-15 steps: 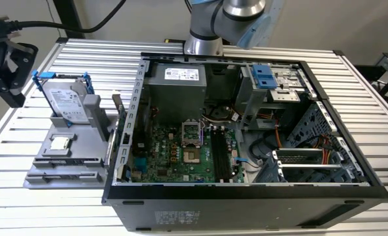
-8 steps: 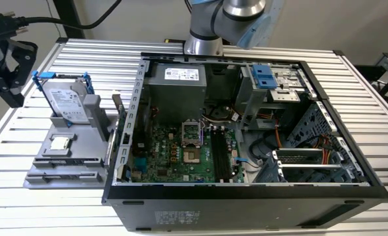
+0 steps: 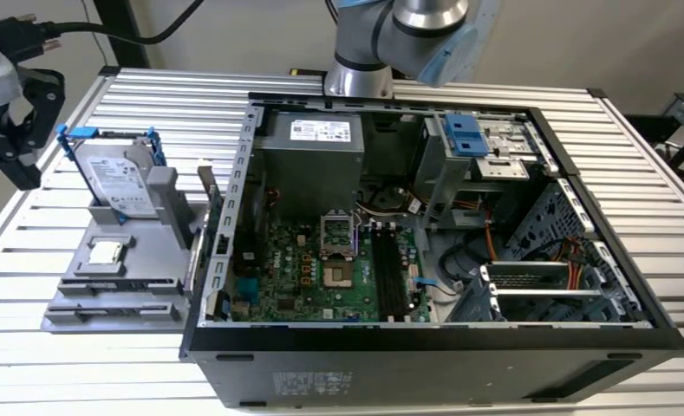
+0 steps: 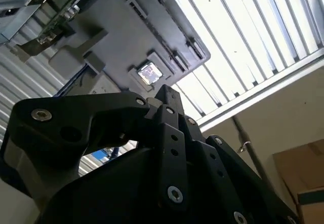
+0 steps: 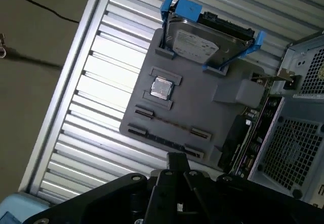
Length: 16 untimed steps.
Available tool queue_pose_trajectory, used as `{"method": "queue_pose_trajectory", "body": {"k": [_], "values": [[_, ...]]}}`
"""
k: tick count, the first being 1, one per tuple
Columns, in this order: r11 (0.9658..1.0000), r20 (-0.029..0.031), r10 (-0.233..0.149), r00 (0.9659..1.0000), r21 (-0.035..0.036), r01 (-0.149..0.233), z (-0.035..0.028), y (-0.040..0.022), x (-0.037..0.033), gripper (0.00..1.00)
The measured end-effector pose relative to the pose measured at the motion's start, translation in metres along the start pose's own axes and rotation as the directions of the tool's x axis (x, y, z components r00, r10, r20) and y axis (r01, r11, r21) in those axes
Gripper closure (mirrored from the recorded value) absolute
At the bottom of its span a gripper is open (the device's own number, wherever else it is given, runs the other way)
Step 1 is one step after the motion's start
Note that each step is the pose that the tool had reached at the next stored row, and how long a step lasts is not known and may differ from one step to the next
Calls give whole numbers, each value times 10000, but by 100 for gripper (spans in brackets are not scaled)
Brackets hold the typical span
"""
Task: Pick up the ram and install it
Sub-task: 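Pick up the ram and move it above insertion slot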
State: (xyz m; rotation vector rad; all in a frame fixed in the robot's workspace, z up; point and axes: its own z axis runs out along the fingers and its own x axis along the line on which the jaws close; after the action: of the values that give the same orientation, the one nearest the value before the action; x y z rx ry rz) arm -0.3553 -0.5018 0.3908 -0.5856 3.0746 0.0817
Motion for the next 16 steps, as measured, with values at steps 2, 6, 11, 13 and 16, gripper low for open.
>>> {"method": "queue_pose_trajectory", "body": {"k": [2, 6, 11, 13, 16], "values": [[9996, -13, -287, 9996, -6, 287, 0, 0, 0, 100], [9962, -41, -865, 9962, -19, 865, 0, 0, 0, 100], [9871, -76, -1601, 9871, -39, 1601, 0, 0, 0, 100], [9819, -89, -1895, 9818, -47, 1895, 0, 0, 0, 100], [9717, -110, -2361, 9717, -62, 2361, 0, 0, 0, 100]]}}
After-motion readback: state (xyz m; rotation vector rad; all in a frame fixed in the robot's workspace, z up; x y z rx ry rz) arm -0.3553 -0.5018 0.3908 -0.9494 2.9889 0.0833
